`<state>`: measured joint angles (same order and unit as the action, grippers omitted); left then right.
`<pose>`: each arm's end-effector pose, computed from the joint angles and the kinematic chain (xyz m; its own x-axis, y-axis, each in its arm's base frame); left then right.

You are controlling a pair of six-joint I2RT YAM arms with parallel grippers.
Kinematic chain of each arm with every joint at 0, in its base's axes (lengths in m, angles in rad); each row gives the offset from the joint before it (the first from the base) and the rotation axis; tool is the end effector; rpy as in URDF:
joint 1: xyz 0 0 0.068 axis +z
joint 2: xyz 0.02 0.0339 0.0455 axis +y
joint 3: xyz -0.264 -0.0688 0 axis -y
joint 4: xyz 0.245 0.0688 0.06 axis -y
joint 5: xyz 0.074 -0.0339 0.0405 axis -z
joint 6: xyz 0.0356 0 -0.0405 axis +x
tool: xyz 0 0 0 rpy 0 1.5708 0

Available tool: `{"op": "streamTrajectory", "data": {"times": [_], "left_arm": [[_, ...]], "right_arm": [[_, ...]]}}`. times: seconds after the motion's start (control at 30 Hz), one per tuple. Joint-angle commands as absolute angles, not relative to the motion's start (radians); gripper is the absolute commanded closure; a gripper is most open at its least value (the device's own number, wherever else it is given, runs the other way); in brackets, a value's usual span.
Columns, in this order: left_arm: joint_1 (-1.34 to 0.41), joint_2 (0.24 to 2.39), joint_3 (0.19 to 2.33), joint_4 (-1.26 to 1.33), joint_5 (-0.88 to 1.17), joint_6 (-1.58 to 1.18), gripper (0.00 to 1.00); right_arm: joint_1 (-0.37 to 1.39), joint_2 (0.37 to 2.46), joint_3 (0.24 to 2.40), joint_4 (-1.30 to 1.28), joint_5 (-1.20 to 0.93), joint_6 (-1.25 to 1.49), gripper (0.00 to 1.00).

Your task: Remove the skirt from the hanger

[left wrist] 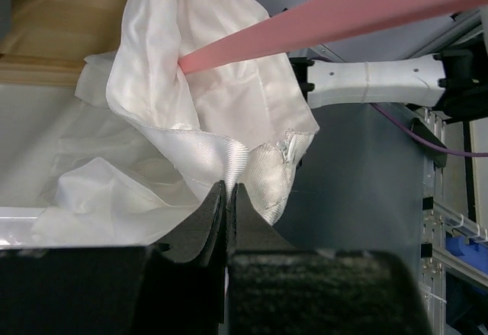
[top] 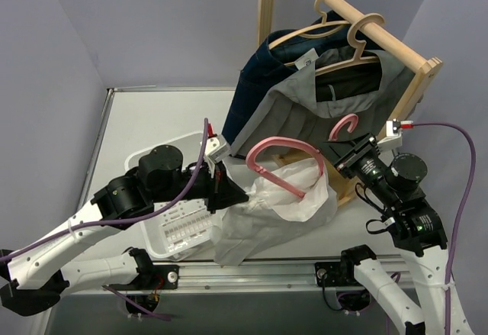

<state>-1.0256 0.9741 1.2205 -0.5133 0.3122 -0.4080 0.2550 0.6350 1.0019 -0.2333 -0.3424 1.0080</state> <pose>0.0937 -0.1755 0.4214 -0.5094 0.1117 -0.8533 0.8337 0.3100 -0.4571 0.1143 0.0421 0.4283 -0.4045 0.7178 -0.5666 -0.4076 0.4131 0.8144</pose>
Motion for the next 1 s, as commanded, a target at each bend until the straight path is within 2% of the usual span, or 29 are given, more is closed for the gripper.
{"op": "streamTrajectory", "data": {"times": [0.0, 0.2, 0.27, 0.43, 0.63, 0.77, 0.97], "left_arm": [[-1.023, 1.008, 1.293, -0.524, 0.195, -0.393, 0.98], [-1.009, 1.046, 1.516, -0.696, -0.052, -0.295, 0.98], [-1.005, 1.054, 1.596, -0.724, -0.077, -0.264, 0.98], [-1.003, 1.097, 1.9, -0.791, -0.24, -0.164, 0.98], [-1.002, 1.19, 2.155, -0.886, -0.448, -0.06, 0.98], [-1.002, 1.236, 2.287, -0.926, -0.552, -0.002, 0.98], [-1.002, 1.246, 2.345, -0.899, -0.681, 0.141, 0.98]], "right_arm": [[0.247, 0.655, 1.074, -0.119, -0.393, 1.059, 1.0], [0.247, 0.68, 1.27, -0.294, -0.283, 0.87, 1.0], [0.249, 0.69, 1.325, -0.36, -0.243, 0.801, 1.0], [0.249, 0.663, 1.312, -0.433, -0.172, 0.761, 1.0], [0.247, 0.64, 1.269, -0.439, -0.181, 0.75, 1.0], [0.249, 0.63, 1.252, -0.448, -0.175, 0.732, 1.0], [0.249, 0.632, 1.221, -0.433, -0.192, 0.723, 1.0]]}}
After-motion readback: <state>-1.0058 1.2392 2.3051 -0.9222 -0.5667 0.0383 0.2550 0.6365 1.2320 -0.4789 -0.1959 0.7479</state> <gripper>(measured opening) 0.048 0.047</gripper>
